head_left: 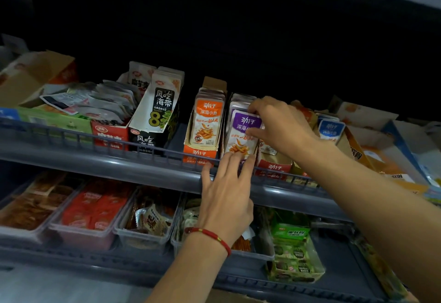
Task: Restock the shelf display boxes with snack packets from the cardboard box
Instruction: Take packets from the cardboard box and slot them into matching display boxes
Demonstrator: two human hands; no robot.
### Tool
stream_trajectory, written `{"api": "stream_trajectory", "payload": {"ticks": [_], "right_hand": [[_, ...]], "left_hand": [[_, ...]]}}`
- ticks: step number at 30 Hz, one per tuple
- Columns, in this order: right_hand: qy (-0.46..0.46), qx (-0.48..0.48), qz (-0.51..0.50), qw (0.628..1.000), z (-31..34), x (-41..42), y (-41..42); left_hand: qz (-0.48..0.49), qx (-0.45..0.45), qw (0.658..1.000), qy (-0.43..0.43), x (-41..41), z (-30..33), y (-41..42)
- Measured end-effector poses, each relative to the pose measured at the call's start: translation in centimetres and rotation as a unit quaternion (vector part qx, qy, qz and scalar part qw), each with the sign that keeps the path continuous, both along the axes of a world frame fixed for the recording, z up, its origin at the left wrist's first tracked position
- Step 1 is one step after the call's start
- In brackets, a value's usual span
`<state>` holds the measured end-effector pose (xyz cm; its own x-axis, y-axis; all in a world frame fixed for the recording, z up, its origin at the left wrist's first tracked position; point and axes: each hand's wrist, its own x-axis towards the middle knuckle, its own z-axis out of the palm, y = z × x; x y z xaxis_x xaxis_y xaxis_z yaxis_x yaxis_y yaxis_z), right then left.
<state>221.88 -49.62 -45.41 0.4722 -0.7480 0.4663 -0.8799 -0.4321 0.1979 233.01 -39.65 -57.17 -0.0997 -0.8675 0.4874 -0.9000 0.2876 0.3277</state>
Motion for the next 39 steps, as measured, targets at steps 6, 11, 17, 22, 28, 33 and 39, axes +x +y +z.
{"api": "stream_trajectory", "payload": {"ticks": [6,11,17,22,28,33,39], "right_hand": [[-0.024,-0.001,0.007,1.000,-0.3,-0.6,0.3],[-0.117,-0.028,0.010,0.993,-1.2,-3.0,1.9],[-0.038,0.038,-0.034,0.998,-6.1,-5.5,5.7],[-0.046,0.026,-0.081,0.995,-8.6,-4.9,6.5],[-0.089,0.041,-0.052,0.994,-8.3,-4.0,6.7],[-0.128,-0.001,-0.120,0.985,-7.9,-7.3,6.6],[-0.096,0.087,-0.253,0.959,-8.4,-9.5,6.9]], "left_hand": [[-0.006,-0.005,1.000,0.013,-0.1,-0.2,0.0],[-0.005,-0.038,0.999,0.036,0.5,-0.4,0.2],[0.087,0.000,0.996,0.024,2.9,0.0,-0.1],[0.091,0.025,0.995,0.002,3.1,-0.1,0.0],[0.100,0.028,0.994,-0.011,3.5,-0.3,-0.3],[0.099,0.033,0.994,-0.010,3.6,-0.3,-0.4],[0.093,0.032,0.995,-0.007,3.4,-0.4,-0.5]]}}
